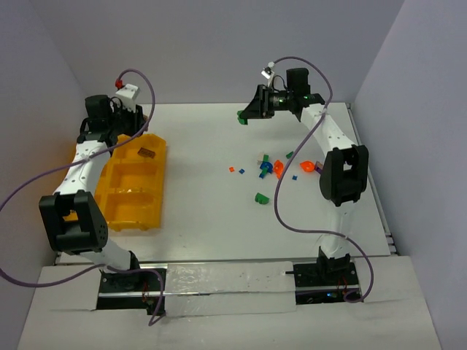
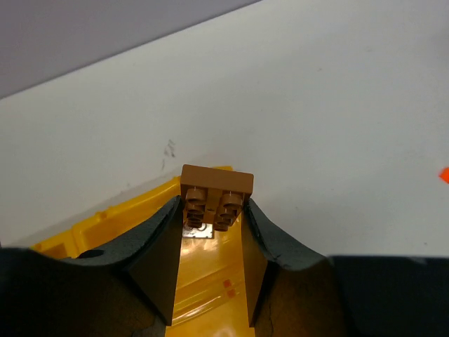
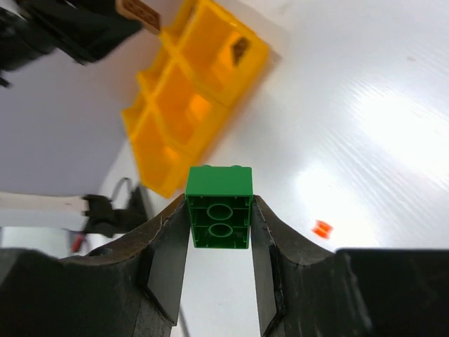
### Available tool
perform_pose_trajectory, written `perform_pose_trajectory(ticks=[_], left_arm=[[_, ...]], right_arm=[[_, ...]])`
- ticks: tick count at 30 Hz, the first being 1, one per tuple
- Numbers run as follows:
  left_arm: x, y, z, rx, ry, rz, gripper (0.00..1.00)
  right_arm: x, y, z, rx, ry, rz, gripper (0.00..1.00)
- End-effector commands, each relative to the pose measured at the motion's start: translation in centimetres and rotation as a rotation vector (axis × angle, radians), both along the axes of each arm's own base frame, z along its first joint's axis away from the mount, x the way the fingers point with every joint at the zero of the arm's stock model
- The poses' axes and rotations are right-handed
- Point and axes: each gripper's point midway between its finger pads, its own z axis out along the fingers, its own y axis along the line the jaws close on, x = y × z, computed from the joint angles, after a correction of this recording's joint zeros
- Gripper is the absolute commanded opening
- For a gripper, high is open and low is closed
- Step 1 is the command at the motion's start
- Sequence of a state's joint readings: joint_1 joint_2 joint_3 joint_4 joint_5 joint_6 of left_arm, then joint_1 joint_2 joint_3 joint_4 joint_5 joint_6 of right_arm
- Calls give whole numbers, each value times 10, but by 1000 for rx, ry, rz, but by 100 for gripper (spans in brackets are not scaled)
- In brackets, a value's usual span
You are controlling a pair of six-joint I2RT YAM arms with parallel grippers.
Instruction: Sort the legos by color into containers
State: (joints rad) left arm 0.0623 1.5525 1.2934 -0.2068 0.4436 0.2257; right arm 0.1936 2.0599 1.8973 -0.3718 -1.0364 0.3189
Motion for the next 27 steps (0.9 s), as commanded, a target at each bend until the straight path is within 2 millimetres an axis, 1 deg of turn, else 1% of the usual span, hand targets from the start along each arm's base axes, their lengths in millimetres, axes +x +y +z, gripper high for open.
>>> perform_pose_trajectory(ticks=[1,3,4,5,6,8,9,10,13,15,20,25,26,27], left_arm=[[16,31,-13,42,46,157,1],[22,37,-28,38,82,185,1],[23,39,-28,42,81,195,1],[24,41,-33,46,91,206,1],[24,44,-45,54,115,222,1],[24,50,-55,69,140,251,1],[23,55,-64,82,160,266,1],[23,58,-67,92,163,280,2],[22,67,-83,126,194,313,3],[21,71,-89,144,213,325,5],[14,74,-92,146,221,315,20],[2,75,-102,151,254,307,35],[2,75,-101,149,251,306,39],[2,73,-98,143,244,296,45]], right_arm=[[-3,-18,13,-162,-165,-38,0],[-5,-21,11,-180,-167,-39,0],[-5,-20,11,-184,-172,-35,0],[-6,-21,11,-190,-177,-35,0],[-5,-23,11,-205,-189,-40,0],[-5,-25,12,-218,-204,-42,0],[-5,-25,12,-223,-207,-42,0],[-5,-25,13,-224,-209,-43,0],[-5,-24,13,-239,-236,-31,0],[-5,-23,13,-242,-243,-24,0],[-7,-14,17,-203,-239,10,0],[-4,-5,19,-187,-249,22,0],[-2,-3,23,-176,-261,24,0],[-5,3,28,-138,-243,41,0]])
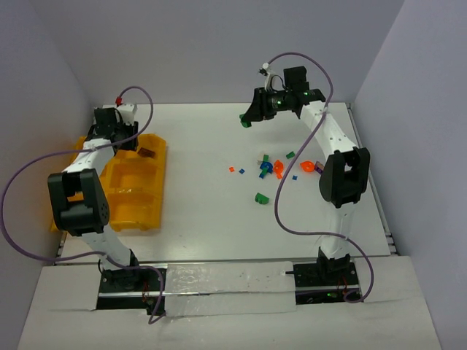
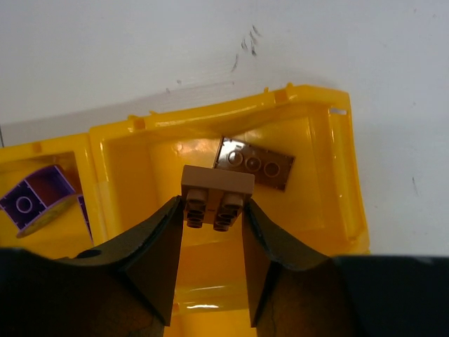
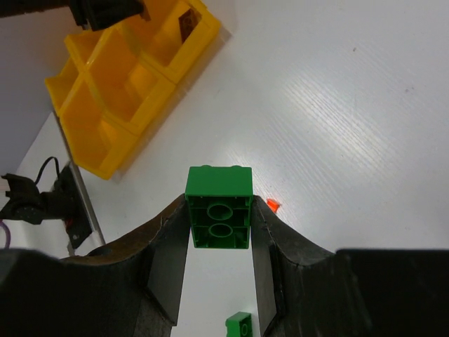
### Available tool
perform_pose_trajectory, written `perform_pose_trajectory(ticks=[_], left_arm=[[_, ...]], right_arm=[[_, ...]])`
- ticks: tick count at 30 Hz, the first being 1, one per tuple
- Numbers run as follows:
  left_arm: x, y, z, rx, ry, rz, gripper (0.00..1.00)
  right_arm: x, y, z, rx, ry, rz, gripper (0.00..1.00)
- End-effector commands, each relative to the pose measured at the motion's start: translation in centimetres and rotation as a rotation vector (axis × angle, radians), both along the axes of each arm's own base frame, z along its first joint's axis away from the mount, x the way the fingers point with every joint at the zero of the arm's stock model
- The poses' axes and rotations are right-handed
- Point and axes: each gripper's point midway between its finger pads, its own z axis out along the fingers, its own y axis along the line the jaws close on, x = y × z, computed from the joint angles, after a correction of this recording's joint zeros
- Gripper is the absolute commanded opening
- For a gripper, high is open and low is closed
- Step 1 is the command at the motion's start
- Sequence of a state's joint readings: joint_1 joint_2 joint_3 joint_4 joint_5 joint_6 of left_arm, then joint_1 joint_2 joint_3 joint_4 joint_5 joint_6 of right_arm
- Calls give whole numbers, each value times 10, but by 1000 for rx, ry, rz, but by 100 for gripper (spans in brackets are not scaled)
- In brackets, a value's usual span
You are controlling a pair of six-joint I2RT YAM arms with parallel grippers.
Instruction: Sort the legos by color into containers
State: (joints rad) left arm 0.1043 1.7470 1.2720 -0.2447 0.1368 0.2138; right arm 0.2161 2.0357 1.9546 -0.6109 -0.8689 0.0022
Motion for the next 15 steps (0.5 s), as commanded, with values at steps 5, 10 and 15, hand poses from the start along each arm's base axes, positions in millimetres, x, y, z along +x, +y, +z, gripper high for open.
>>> perform_pose_trajectory(ticks=[5,10,15], left_arm=[[-2,-23,45,-81,-120,-114,68],[-3,-59,95,-223,-260,-259,77],[-9,-112,166,-409,-423,-411,82]], right_arm=[[2,36,55,198,-20,50,0],[4,52,62,283,60,42,0],[12,65,72,349,126,-40,0]])
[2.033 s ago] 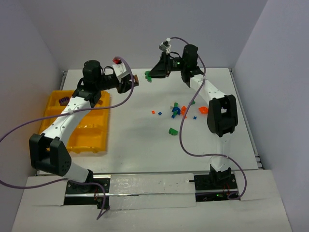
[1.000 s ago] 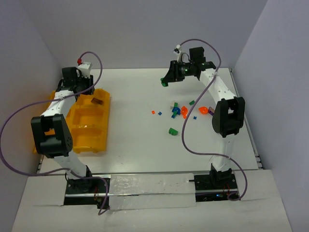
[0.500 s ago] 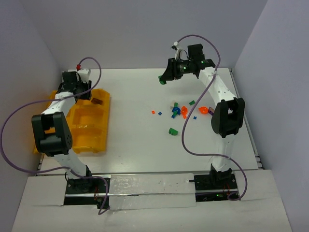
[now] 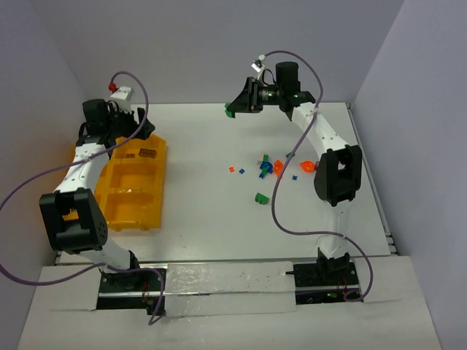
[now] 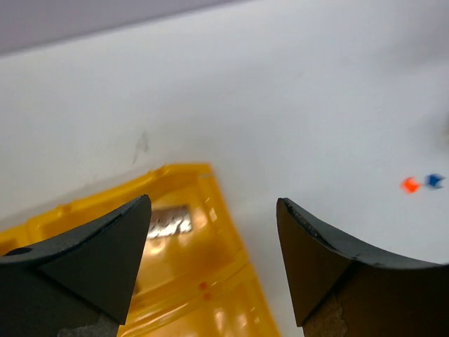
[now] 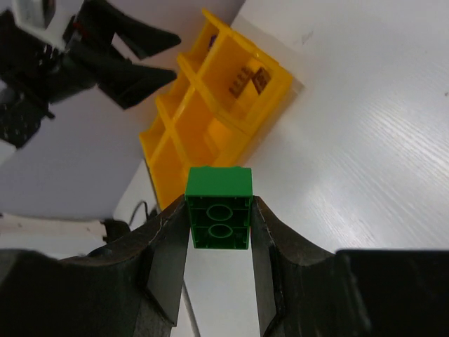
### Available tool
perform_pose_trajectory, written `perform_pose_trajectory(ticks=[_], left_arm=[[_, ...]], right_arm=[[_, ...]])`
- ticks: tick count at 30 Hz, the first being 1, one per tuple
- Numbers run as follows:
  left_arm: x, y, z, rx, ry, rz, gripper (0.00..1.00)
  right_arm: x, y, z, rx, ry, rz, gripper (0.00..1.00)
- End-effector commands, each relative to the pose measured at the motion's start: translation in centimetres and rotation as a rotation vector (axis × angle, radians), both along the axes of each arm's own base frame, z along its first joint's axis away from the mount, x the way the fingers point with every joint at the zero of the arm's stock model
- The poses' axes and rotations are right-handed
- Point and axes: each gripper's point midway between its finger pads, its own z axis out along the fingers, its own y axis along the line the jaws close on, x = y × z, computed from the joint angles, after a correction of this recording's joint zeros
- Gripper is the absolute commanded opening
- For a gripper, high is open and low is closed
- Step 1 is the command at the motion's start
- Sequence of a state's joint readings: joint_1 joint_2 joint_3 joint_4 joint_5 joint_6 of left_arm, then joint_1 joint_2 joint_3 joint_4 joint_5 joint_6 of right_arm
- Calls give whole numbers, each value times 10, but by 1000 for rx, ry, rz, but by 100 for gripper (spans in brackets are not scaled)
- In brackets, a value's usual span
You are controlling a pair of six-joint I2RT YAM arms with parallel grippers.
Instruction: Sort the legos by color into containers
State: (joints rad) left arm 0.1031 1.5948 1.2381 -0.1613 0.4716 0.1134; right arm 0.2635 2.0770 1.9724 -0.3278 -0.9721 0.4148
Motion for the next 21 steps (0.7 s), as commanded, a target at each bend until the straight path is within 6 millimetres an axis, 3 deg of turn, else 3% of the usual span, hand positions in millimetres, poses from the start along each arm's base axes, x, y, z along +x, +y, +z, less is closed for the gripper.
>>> perform_pose_trajectory(ticks=[1,4,10,15,21], left_arm=[[-3,-62,98,-216,-222,-194,82],[-11,-114,128,-349,-197,-315,78],[-25,-165,158,-368,-269,-383,78],[-39,-185,160,-295,-384,-441,79],[-58,-204,172,-659,-166,-592,79]], right_arm=[[13,18,35,116,-3,-73,0],[17,27,50,199,65,-121,0],[17,38,60,217,131,-169,0],[26,33,66,222,161,-236,0],[-17,51,97,320,-10,42,0]])
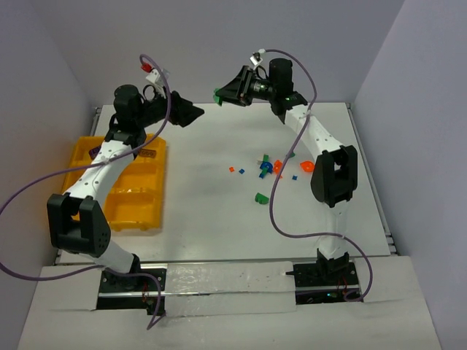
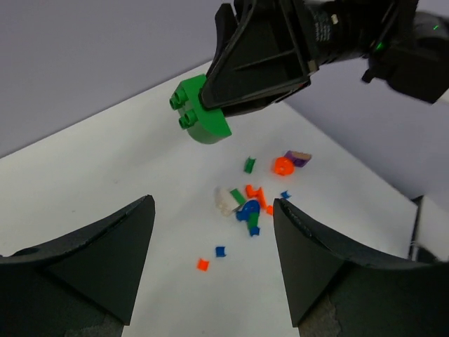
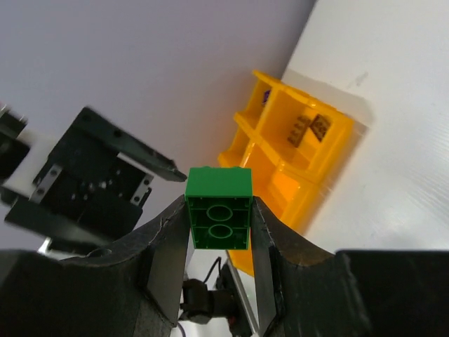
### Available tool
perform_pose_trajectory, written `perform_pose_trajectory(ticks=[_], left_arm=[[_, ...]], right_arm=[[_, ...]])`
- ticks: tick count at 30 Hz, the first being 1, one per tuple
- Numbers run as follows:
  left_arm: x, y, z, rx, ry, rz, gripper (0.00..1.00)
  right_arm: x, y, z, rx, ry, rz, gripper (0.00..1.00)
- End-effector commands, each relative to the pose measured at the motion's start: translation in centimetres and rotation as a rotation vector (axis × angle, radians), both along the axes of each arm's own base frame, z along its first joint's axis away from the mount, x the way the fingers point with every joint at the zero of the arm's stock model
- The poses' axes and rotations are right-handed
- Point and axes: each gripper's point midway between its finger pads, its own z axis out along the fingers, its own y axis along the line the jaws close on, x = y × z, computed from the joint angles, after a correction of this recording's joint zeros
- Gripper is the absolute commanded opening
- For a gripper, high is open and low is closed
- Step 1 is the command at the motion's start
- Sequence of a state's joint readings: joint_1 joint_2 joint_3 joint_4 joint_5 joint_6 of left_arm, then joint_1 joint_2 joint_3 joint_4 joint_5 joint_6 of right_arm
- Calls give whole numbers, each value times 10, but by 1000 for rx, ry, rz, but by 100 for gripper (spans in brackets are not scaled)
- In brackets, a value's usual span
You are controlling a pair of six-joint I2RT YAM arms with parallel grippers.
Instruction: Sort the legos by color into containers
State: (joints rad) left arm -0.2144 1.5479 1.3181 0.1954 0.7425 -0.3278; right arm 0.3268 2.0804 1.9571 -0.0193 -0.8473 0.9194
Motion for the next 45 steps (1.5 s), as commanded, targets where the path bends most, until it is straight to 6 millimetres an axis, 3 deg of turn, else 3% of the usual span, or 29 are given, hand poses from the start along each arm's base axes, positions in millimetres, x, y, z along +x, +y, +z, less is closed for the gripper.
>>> perform_pose_trajectory(ticks=[1,4,7,11,18,38,45], left_arm=[[-18,-9,39,-225,62,-171,79],[-27,-10,49,-294,93,-221,82],[-27,-7,42,-301,146,-277,86],[-31,-2,45,-343,203,-379,86],[-34,-5,34,-324,225,-405,84],[-41,-17,43,-299,152,-427,80],[-46,-17,48,-298,132,-449,72]], right_arm=[[-38,13,53,114,-240,194,0],[-59,16,62,140,-351,286,0],[-72,17,71,154,-426,345,0],[-80,19,83,163,-496,379,0],[-88,24,90,170,-531,400,0],[-97,43,89,174,-528,420,0],[-93,46,85,151,-535,411,0]])
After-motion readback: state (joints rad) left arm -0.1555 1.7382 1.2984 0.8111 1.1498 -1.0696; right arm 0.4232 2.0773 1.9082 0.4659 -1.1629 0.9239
